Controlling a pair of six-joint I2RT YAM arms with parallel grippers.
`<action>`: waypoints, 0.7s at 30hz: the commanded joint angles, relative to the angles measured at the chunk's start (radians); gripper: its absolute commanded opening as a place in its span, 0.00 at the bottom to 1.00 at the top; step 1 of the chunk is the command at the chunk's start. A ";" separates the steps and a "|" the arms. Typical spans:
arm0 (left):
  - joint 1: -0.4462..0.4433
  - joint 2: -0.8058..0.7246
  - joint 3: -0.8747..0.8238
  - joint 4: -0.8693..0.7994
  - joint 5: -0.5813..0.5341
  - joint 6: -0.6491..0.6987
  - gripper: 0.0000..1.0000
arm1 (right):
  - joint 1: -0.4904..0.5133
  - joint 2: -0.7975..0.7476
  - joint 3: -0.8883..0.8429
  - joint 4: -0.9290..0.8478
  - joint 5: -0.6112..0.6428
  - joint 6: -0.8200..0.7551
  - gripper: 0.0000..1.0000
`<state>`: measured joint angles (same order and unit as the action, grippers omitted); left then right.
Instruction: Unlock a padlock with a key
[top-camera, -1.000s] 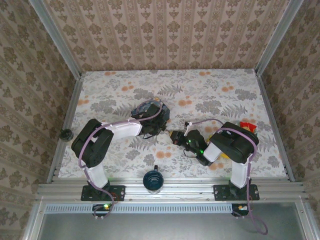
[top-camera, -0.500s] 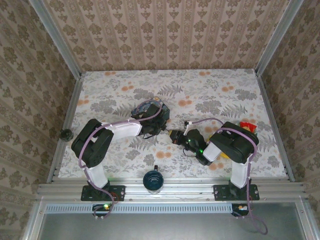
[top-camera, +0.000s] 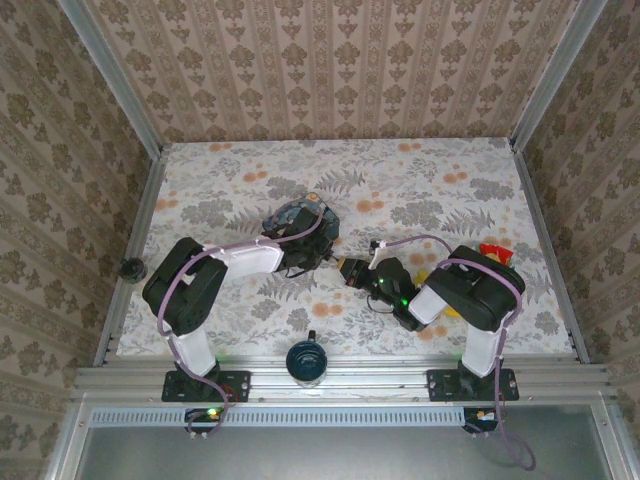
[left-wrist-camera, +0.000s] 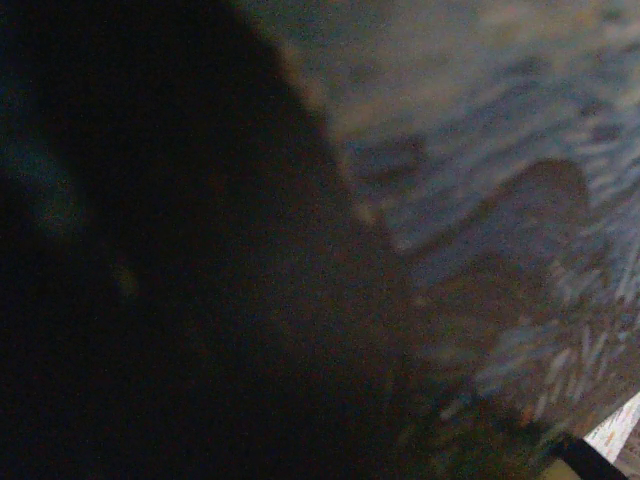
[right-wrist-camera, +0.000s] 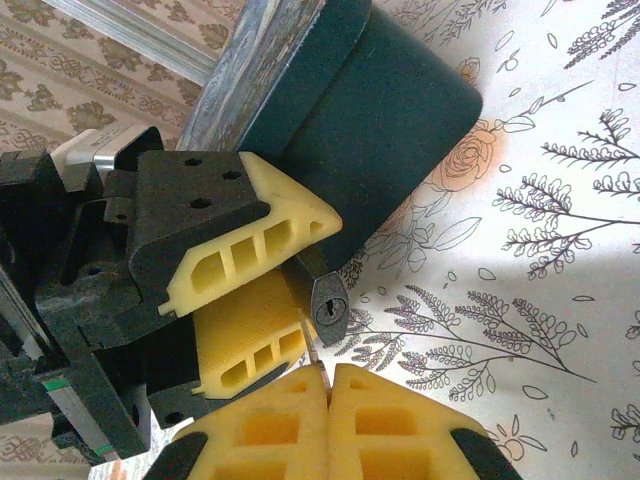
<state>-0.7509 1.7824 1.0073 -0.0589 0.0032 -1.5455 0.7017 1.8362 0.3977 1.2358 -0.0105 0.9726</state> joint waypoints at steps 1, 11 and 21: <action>0.010 0.019 -0.027 -0.045 0.053 -0.045 0.09 | 0.005 0.009 0.022 0.033 0.016 -0.008 0.00; 0.012 0.023 -0.023 -0.039 0.054 -0.048 0.09 | 0.005 0.020 0.011 0.036 0.014 0.005 0.00; 0.012 0.025 -0.023 -0.035 0.057 -0.048 0.09 | 0.005 0.009 -0.014 0.028 0.010 0.004 0.00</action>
<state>-0.7502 1.7824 1.0073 -0.0582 0.0040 -1.5459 0.7017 1.8431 0.3908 1.2343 -0.0105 0.9730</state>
